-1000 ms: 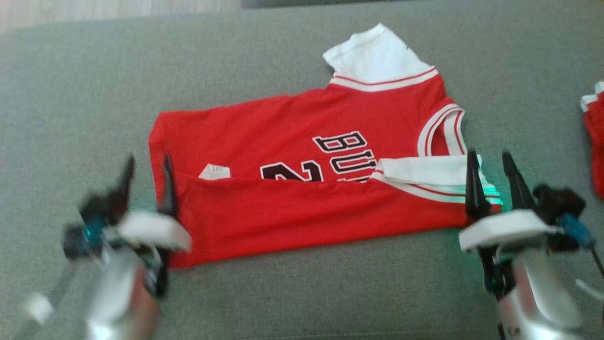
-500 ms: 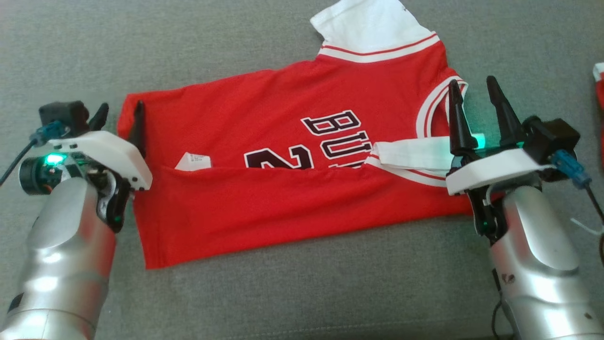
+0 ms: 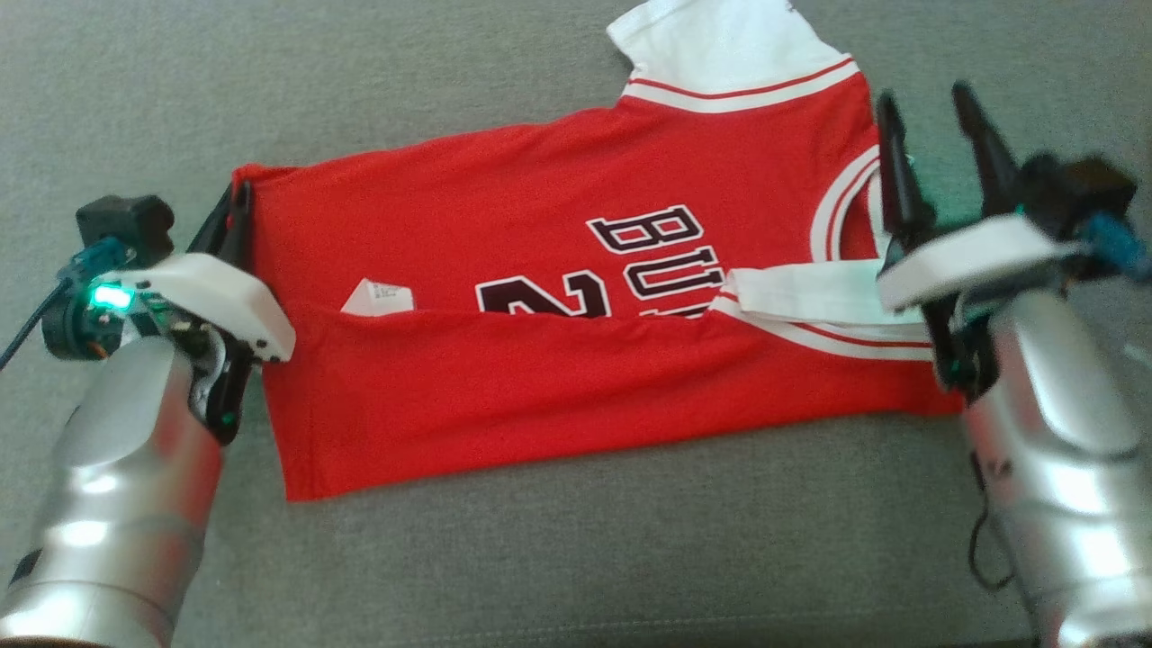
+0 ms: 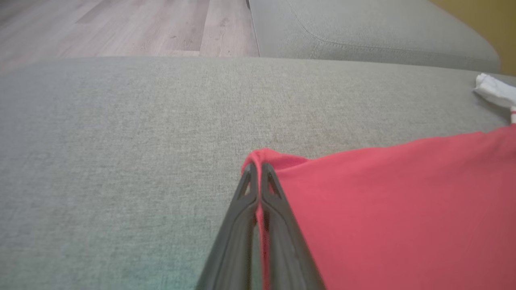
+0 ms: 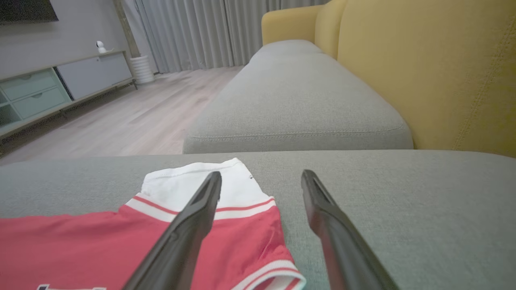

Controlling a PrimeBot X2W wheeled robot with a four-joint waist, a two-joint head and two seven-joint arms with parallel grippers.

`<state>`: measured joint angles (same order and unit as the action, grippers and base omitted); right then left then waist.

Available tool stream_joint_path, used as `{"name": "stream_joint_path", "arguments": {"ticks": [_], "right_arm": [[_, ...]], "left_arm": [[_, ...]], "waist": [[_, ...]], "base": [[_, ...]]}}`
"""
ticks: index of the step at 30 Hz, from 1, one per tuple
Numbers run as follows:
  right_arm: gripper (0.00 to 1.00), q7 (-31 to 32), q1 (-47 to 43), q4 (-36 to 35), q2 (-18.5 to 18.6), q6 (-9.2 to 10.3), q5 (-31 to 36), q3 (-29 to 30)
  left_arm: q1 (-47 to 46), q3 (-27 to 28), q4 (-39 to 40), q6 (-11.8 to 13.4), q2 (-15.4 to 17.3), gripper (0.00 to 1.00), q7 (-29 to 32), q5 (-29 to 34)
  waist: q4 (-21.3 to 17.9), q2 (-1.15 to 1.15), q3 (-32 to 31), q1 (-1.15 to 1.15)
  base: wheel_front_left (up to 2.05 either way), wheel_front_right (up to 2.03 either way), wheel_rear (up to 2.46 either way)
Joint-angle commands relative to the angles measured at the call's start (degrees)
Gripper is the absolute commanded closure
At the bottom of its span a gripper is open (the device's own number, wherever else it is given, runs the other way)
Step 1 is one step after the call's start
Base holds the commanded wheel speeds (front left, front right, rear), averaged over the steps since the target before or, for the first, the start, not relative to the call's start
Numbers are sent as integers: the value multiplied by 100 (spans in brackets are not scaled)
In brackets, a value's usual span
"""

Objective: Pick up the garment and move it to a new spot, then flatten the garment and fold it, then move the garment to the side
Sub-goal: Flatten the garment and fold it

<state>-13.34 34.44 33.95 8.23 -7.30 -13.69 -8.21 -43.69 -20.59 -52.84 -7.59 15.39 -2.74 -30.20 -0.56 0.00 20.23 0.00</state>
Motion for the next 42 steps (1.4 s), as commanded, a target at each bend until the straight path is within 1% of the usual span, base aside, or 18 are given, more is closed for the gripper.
{"name": "stream_joint_path", "arguments": {"ticks": [1, 5, 7, 12, 14, 17, 23, 25, 26, 27, 29, 33, 34, 35, 36, 40, 42], "right_arm": [[0, 78, 244, -120, 33, -19, -30, -116], [0, 618, 872, 194, 216, -19, -3, -290], [0, 891, 1229, 399, 346, -19, 93, -423], [0, 1395, 2010, 995, 528, -19, 152, -509], [0, 1580, 2276, 1245, 596, -19, 193, -570], [0, 1822, 2656, 1593, 794, -19, 357, -726], [0, 2215, 3265, 2255, 1100, -19, 467, -650], [0, 2279, 3344, 2355, 1131, -19, 466, -625], [0, 2498, 3584, 2617, 1144, -19, 460, -614], [0, 2498, 3584, 2617, 1144, -19, 460, -614], [0, 2715, 3711, 2887, 1157, -19, 562, -663], [0, 2829, 3723, 3106, 1134, -19, 633, -719], [14, 2837, 3719, 3158, 1112, -19, 619, -716], [52, 2827, 3722, 3193, 1094, -19, 612, -717], [100, 2795, 3728, 3213, 1084, -19, 613, -724], [100, 2499, 3789, 3254, 1118, -19, 671, -654], [100, 2254, 3825, 3250, 1133, -19, 719, -578]], "left_arm": [[-278, 124, 132, 11, 253, 100, -110, -38], [-412, -94, 196, 10, 173, 100, -346, -88], [-479, -224, 254, 10, 101, 100, -442, -115], [-709, -571, 342, 10, -130, 100, -579, -164], [-806, -713, 358, 10, -237, 100, -619, -210], [-952, -942, 383, 10, -417, 100, -672, -310], [-1210, -1388, 370, 10, -723, 100, -817, -480], [-1246, -1464, 363, 10, -770, 100, -841, -508], [-1353, -1626, 331, 10, -851, 100, -923, -598], [-1353, -1626, 331, 10, -851, 100, -923, -598], [-1422, -1760, 285, 10, -915, 100, -993, -712], [-1460, -1860, 215, 10, -941, 100, -1061, -821], [-1470, -1889, 189, 10, -941, 100, -1080, -856], [-1482, -1911, 164, 10, -934, 100, -1097, -889], [-1495, -1928, 138, 10, -921, 100, -1113, -921], [-1518, -1940, 30, 10, -842, 100, -1171, -1024], [-1522, -1934, -1, 10, -802, 100, -1192, -1056]], "waist": [[52, 0, 30, 0], [251, 0, 119, 0], [381, 0, 189, 0], [757, 0, 419, 0], [910, 0, 515, 0], [1152, 0, 678, 0], [1595, 0, 930, 0], [1666, 0, 972, 0], [1777, 0, 1110, 0], [1777, 0, 1110, 0], [1855, 0, 1191, 0], [1881, 0, 1205, 0], [1878, 0, 1207, 0], [1867, 0, 1211, 0], [1851, 0, 1212, 0], [1744, 0, 1174, 0], [1683, 0, 1131, 0]], "base": [[0, 0, 0], [0, 0, 0], [0, 0, 0], [0, 0, 0], [0, 0, 0], [0, 0, 0], [0, 0, 0], [0, 0, 0], [0, 0, 0], [0, 0, 0], [0, 0, 0], [0, 0, 0], [0, 0, 0], [0, 0, 0], [0, 0, 0], [0, 0, 0], [0, 0, 0]]}}
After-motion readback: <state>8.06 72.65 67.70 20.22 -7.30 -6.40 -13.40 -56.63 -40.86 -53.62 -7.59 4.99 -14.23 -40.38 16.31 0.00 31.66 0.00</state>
